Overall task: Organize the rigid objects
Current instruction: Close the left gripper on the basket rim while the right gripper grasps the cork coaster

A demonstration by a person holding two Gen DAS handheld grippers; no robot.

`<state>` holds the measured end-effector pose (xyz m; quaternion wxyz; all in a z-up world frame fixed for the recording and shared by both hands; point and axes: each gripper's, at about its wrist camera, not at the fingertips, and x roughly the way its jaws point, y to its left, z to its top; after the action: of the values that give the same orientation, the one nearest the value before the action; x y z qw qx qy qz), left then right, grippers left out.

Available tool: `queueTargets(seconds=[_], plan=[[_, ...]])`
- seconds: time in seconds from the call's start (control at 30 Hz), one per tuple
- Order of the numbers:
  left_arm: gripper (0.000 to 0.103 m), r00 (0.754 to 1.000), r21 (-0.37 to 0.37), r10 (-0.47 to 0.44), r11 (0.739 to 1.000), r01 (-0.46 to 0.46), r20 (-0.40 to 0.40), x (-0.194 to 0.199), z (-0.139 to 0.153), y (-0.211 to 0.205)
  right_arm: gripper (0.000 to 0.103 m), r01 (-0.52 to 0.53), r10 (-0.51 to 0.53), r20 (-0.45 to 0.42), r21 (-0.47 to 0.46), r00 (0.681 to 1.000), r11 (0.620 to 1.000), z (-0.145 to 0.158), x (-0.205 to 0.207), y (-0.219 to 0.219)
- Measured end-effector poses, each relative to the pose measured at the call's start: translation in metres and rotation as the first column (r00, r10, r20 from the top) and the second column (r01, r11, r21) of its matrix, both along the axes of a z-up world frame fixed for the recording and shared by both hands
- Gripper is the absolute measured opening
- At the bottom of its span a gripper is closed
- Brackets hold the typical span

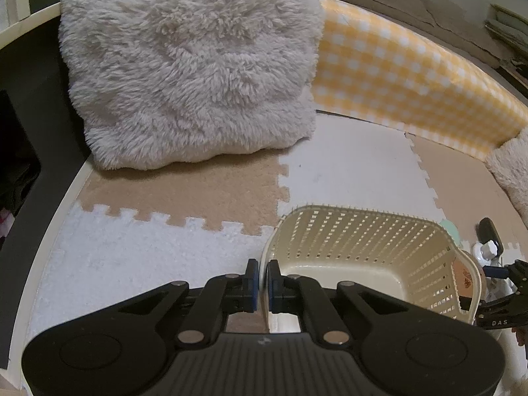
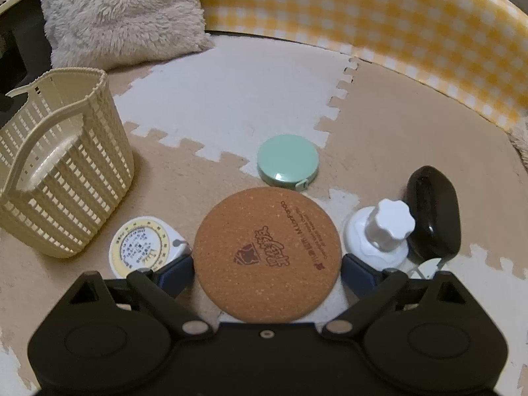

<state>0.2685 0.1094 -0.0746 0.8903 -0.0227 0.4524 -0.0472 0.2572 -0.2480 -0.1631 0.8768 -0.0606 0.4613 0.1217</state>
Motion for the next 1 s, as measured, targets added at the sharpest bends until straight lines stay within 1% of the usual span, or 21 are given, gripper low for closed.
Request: queueTargets(seconds=[0.2, 0.3, 0.4, 0.53, 0.7, 0.8, 0.9, 1.0], plan=[[0.006, 1.0, 0.02, -0.01, 1.0, 0.01, 0.004, 0.0, 0.0, -0.002, 0.097, 0.072, -0.075, 0.053, 0.06, 0.996, 0.996, 0.025, -0.005, -0.012], [0.006, 1.0, 0.021, -0.012, 1.0, 0.012, 0.005, 0.001, 0.0, -0.002, 0.096, 0.086, -0.092, 0.083, 0.08, 0.992, 0.993, 0.038, -0.01, -0.015], [0.006, 1.0, 0.019, -0.012, 1.0, 0.012, 0.005, 0.0, 0.001, -0.002, 0.096, 0.086, -0.094, 0.095, 0.09, 0.991, 0.992, 0.046, -0.014, -0.013], [0.006, 1.0, 0.018, -0.013, 1.0, 0.013, 0.005, 0.0, 0.001, -0.002, 0.096, 0.07, -0.076, 0.094, 0.07, 0.993, 0.995, 0.045, -0.019, -0.008], [0.006, 1.0, 0.021, -0.016, 1.0, 0.016, -0.002, 0.0, -0.001, -0.003, 0.096, 0.054, -0.063, 0.107, 0.084, 0.992, 0.995, 0.052, -0.023, -0.002], [0.006, 1.0, 0.023, -0.017, 1.0, 0.017, -0.002, 0.0, 0.0, -0.003, 0.096, 0.029, -0.034, 0.072, 0.075, 0.997, 0.997, 0.046, -0.025, 0.003], [0.006, 1.0, 0.025, -0.018, 1.0, 0.018, -0.002, 0.0, 0.0, -0.003, 0.097, -0.005, 0.005, 0.001, 0.028, 1.0, 1.0, 0.032, -0.025, 0.01], [0.006, 1.0, 0.025, -0.018, 1.0, 0.018, -0.002, 0.0, -0.001, -0.003, 0.097, -0.024, 0.023, -0.072, -0.006, 0.997, 1.0, 0.018, -0.025, 0.013]])
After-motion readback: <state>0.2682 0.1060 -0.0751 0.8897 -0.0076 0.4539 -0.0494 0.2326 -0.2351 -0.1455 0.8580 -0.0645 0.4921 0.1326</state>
